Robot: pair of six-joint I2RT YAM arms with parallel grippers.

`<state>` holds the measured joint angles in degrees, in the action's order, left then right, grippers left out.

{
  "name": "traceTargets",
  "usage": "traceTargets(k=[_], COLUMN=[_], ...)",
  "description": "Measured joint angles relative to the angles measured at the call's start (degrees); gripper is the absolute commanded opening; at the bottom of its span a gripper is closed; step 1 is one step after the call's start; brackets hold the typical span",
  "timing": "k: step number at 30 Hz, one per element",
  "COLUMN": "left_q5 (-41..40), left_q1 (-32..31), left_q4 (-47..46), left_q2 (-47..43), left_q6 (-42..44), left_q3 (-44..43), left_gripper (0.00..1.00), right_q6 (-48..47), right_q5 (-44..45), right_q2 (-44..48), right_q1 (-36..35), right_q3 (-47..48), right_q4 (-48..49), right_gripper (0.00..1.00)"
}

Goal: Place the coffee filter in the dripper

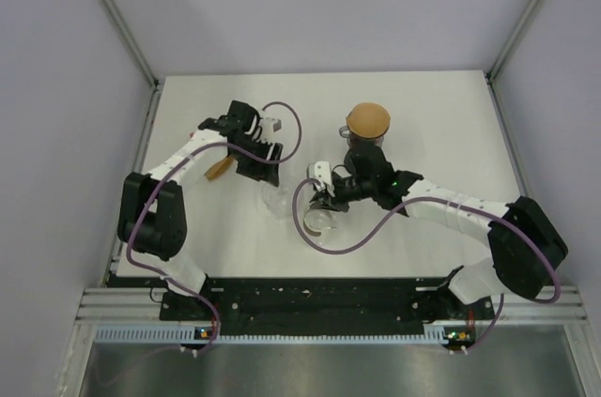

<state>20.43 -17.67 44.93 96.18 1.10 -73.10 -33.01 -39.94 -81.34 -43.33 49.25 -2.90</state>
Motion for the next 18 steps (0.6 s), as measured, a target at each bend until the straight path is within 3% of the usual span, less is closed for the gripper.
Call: traceTargets(k=[3,8,16,18], left_q5=[-0.3,-0.6,-1.3,-1.4], left_q1=[-0.2,-0.6,-0.9,-1.0], left_q4=[0.1,0.2,1.6,1.8], left_q2=[0.8,1.8,4.4,5.1], left_q6=[0.6,2.0,3.6,3.8], left_q3=[0.0,0.0,-0.3,-0.5], left_gripper=[0.54,0.39,0.29,0.21], right_q6=[-0.1,0.2,1.7,2.4], right_q5=[0.6,1.4,2.8,3.0], right_q2=[-1.0,-1.5,0.9,2.9], right_q1=[0.0,0.0,0.0,0.0], right_q3=[0.0,0.0,0.0,0.0], right_q4=[1.2,1.6,1.4,1.3], right_gripper=[0.22,0.41,0.59,0.62])
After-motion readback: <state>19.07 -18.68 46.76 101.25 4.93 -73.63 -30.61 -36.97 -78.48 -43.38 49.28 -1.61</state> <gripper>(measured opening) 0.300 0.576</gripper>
